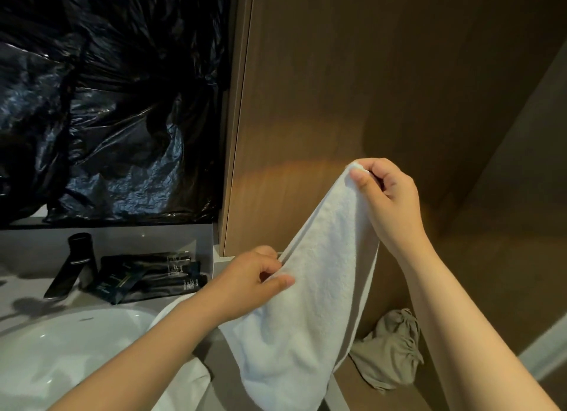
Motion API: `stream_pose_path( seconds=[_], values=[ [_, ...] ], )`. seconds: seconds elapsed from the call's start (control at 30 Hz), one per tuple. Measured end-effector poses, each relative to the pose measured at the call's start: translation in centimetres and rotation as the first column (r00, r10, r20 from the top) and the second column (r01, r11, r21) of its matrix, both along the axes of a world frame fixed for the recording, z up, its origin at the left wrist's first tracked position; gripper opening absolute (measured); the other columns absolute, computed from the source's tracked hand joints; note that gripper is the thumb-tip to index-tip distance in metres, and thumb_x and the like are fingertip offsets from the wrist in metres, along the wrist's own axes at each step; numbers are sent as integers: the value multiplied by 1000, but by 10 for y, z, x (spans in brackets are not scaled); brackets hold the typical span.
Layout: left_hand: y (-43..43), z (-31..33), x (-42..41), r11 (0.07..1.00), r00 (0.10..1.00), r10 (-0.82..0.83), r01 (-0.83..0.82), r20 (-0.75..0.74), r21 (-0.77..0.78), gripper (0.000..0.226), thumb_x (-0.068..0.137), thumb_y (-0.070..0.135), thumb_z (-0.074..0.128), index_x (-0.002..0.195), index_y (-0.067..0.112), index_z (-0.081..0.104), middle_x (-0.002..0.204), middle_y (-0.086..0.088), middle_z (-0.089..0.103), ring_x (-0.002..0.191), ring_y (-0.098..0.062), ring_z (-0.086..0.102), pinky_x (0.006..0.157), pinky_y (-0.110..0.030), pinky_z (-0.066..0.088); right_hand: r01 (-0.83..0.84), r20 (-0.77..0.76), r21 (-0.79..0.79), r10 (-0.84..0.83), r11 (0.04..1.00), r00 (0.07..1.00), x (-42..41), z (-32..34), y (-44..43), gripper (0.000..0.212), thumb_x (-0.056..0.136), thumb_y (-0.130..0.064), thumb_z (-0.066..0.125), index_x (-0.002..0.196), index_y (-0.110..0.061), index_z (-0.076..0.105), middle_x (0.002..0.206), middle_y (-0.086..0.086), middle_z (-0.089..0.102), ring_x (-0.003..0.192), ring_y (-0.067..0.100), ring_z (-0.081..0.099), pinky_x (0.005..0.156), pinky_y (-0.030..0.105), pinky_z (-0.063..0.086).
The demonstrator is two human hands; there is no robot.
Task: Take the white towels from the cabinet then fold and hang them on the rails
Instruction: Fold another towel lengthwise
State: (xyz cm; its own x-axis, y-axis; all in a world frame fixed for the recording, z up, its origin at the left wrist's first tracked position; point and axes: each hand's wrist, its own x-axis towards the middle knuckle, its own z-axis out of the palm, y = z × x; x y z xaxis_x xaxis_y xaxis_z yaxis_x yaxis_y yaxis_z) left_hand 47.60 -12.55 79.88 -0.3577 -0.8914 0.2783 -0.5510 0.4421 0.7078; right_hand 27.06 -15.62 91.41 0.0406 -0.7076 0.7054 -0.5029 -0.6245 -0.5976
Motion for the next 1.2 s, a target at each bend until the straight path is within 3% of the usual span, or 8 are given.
stream_pose_path(
  seconds=[0.17, 0.33, 0.53, 0.63, 0.77, 0.9, 1.0, 1.2],
  values=[
    [-10, -13, 19, 996, 976, 90, -89, 197, -10, 41, 94, 42, 53, 79, 6, 68, 85, -1, 58, 80, -11, 55, 78, -27, 45, 26, 7, 18, -26, 999, 1000, -8, -5, -2, 15, 98, -25, 55, 88, -34, 63, 94, -14, 64, 94, -2, 59, 77, 7, 47],
    [-16, -22, 36, 975, 949, 221, -206, 226, -88, 34, 94, 39, 56, 80, 11, 70, 82, 3, 62, 78, -10, 57, 77, -32, 47, 55, 35, 41, -56, 998, 998, -15, -14, -5, 11, 98, -27, 55, 95, -27, 65, 94, -13, 65, 93, -1, 59, 76, 6, 46],
    [-23, -39, 40, 965, 918, 248, -263, 310, 4, 39, 93, 46, 53, 82, 14, 72, 82, -3, 69, 77, -16, 63, 77, -38, 52, 67, 66, 35, -69, 997, 995, -12, -15, -7, 11, 98, -26, 54, 94, -27, 64, 94, -15, 64, 92, -5, 58, 75, 2, 45],
    [-24, -43, 43, 948, 896, 286, -317, 340, 37, 46, 94, 42, 53, 61, 10, 55, 58, -8, 47, 53, -18, 44, 55, -31, 36, 73, 78, 14, -74, 997, 994, -13, -13, -7, 12, 99, -26, 54, 91, -30, 63, 93, -15, 63, 91, -7, 57, 75, 2, 44],
    [-25, -48, 53, 931, 890, 331, -363, 314, 48, 44, 94, 36, 56, 57, 13, 48, 54, -2, 36, 49, -13, 32, 52, -26, 24, 83, 73, 23, -85, 996, 994, -18, -13, -11, 12, 99, -27, 53, 93, -27, 64, 93, -14, 64, 91, -7, 58, 74, 1, 44],
    [-31, -53, 65, 929, 916, 327, -356, 233, 96, 39, 92, 37, 59, 68, 7, 65, 57, -2, 48, 51, -15, 44, 54, -23, 33, 110, 102, 37, -114, 993, 988, -21, -14, -15, 13, 99, -27, 53, 93, -24, 65, 93, -12, 64, 91, -1, 59, 74, 2, 45],
    [-34, -55, 75, 931, 930, 309, -338, 197, 137, 30, 88, 40, 64, 70, 17, 70, 72, -9, 67, 71, -28, 63, 65, -35, 53, 128, 110, 57, -134, 990, 985, -22, -17, -19, 13, 99, -27, 53, 93, -25, 65, 94, -12, 65, 91, 1, 60, 75, 3, 45],
    [-33, -49, 87, 931, 930, 315, -342, 191, 131, 16, 80, 39, 75, 74, 25, 78, 73, 3, 72, 68, -14, 67, 69, -39, 57, 152, 116, 87, -161, 985, 980, -21, -24, -25, 15, 99, -27, 53, 92, -22, 65, 93, -10, 65, 90, 3, 59, 72, 1, 43]
  ],
)
